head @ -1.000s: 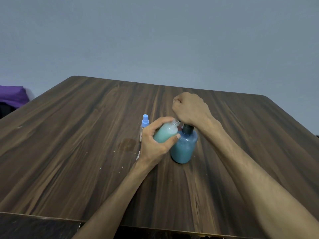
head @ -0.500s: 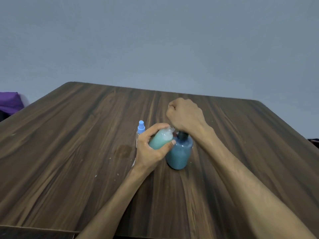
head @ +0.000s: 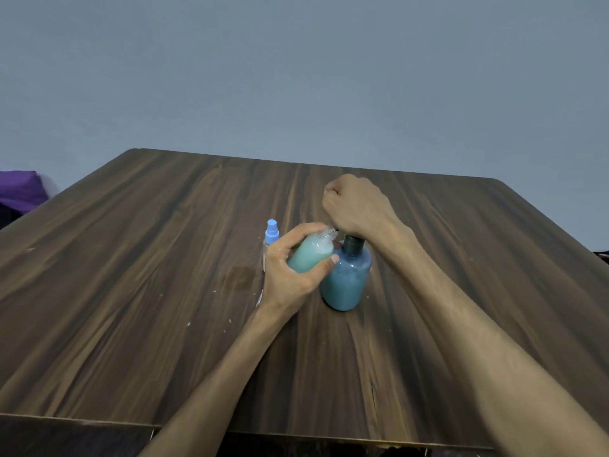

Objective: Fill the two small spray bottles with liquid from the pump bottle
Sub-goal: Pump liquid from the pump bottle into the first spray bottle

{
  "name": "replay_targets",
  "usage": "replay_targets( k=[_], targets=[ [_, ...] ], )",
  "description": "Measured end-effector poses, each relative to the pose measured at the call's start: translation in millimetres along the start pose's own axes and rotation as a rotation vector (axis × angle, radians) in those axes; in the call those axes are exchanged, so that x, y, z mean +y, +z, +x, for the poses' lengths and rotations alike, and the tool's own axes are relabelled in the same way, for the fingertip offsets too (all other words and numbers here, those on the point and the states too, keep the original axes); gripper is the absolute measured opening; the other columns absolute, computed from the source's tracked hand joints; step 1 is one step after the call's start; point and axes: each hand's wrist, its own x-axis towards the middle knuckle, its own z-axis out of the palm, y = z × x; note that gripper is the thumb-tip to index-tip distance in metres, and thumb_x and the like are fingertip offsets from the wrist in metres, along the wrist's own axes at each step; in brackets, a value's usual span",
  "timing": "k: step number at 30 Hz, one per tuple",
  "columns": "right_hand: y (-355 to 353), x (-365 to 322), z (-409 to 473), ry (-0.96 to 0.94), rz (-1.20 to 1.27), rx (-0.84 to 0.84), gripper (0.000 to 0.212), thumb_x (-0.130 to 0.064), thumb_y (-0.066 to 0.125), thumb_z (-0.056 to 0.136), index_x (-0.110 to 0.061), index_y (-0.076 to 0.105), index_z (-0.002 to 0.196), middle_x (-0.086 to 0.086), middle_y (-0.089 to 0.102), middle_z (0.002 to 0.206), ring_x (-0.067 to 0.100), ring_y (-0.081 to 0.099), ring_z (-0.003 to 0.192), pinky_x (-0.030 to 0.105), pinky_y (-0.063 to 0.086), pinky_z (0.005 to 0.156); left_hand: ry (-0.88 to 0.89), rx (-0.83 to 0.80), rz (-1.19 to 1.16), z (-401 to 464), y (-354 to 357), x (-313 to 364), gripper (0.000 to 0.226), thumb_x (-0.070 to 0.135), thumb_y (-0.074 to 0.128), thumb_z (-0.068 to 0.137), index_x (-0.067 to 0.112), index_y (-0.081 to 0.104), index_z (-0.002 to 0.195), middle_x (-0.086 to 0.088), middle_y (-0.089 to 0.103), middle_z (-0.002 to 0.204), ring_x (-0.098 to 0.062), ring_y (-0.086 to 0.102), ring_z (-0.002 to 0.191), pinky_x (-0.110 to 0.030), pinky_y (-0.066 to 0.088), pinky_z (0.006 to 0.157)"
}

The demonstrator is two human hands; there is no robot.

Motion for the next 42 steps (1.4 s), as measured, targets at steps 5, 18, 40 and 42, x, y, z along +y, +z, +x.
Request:
replay_targets(
  k=[5, 18, 40, 42],
  targets=[
    [-2, 1, 2, -0.030, 0.022, 0.039, 0.025, -0.013, 0.045, 0.087, -0.014, 0.045, 0.062, -0.001, 0.050, 0.058, 0.027, 0.049, 0.062, 0.033, 0.032, 0.056, -0.005, 0.010, -0.006, -2, -2, -5, 0.037, -0.011, 0.079, 0.079, 0.005, 0.071, 0.111, 0.004, 0.077, 0.103, -0.016, 0.076, 0.094, -0.024, 0.057, 0.086],
    [1, 0, -1, 0.013, 0.003, -0.015, 0.024, -0.014, 0.045, 0.087, -0.013, 0.047, 0.063, 0.000, 0.054, 0.061, 0.025, 0.046, 0.062, 0.034, 0.033, 0.056, -0.008, 0.017, 0.008, 0, -1, -3, 0.037, -0.004, 0.080, 0.078, 0.013, 0.072, 0.110, 0.006, 0.077, 0.103, -0.014, 0.074, 0.094, -0.023, 0.056, 0.085],
    [-8, 0, -2, 0.014, -0.003, -0.039, 0.027, -0.017, 0.046, 0.090, -0.010, 0.072, 0.085, 0.001, 0.068, 0.074, 0.031, 0.063, 0.083, 0.036, 0.042, 0.069, 0.019, 0.012, 0.027, 0, 0, -3, 0.034, -0.005, 0.079, 0.078, 0.004, 0.071, 0.110, 0.007, 0.075, 0.103, -0.006, 0.073, 0.094, -0.020, 0.055, 0.086],
    [-5, -2, -3, 0.021, -0.015, -0.089, 0.027, -0.016, 0.046, 0.090, -0.014, 0.070, 0.079, 0.000, 0.067, 0.075, 0.031, 0.062, 0.083, 0.036, 0.039, 0.067, 0.014, 0.009, 0.024, 1, 0, -3, 0.035, -0.005, 0.079, 0.078, 0.006, 0.071, 0.110, 0.007, 0.076, 0.103, -0.008, 0.073, 0.095, -0.022, 0.056, 0.087]
  ],
)
